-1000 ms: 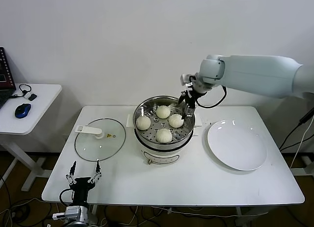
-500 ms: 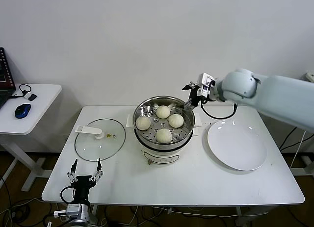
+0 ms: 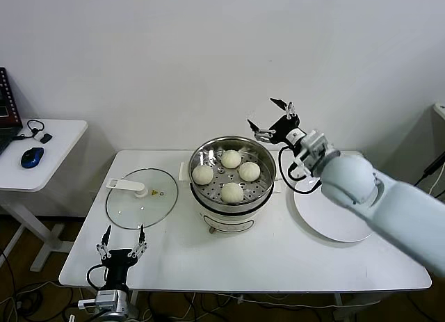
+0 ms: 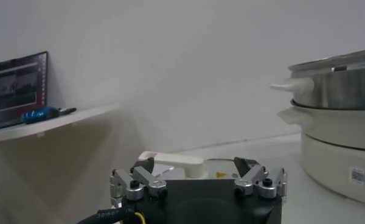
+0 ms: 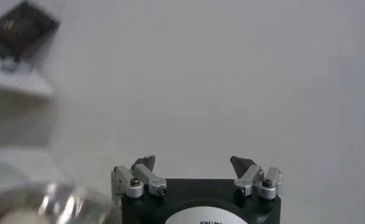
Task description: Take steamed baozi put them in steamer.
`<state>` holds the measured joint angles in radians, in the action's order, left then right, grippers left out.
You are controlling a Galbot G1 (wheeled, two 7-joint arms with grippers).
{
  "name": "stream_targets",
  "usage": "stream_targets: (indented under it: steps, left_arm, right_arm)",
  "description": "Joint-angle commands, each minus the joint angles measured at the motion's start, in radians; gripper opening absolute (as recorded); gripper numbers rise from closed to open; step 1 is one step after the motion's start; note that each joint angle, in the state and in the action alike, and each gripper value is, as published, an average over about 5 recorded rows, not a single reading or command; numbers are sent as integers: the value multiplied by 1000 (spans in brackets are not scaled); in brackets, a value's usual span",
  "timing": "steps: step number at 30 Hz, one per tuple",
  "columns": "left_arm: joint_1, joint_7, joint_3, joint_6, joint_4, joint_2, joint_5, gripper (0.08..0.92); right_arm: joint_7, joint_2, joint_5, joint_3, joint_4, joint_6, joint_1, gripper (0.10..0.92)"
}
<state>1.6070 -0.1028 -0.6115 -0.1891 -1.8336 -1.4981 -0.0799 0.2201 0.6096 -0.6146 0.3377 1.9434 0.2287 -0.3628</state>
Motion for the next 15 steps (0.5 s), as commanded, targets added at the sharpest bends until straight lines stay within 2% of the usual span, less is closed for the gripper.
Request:
stream_targets:
  steps: [1,8,15]
  left_arm:
    - [3,1,-2,-6,-3,-4,-14,823]
    - [3,-1,-2,-16,-1,-7,-23,823]
    - [9,-7,6,-29,10,-14,-31,823]
  right_arm:
    - [47,420,449,-943,125,-335,-1021,823]
    - [-20,728,536,-1011,119,-496,-1209,823]
    - [-55,849,589,-984,115,-610,-1324,823]
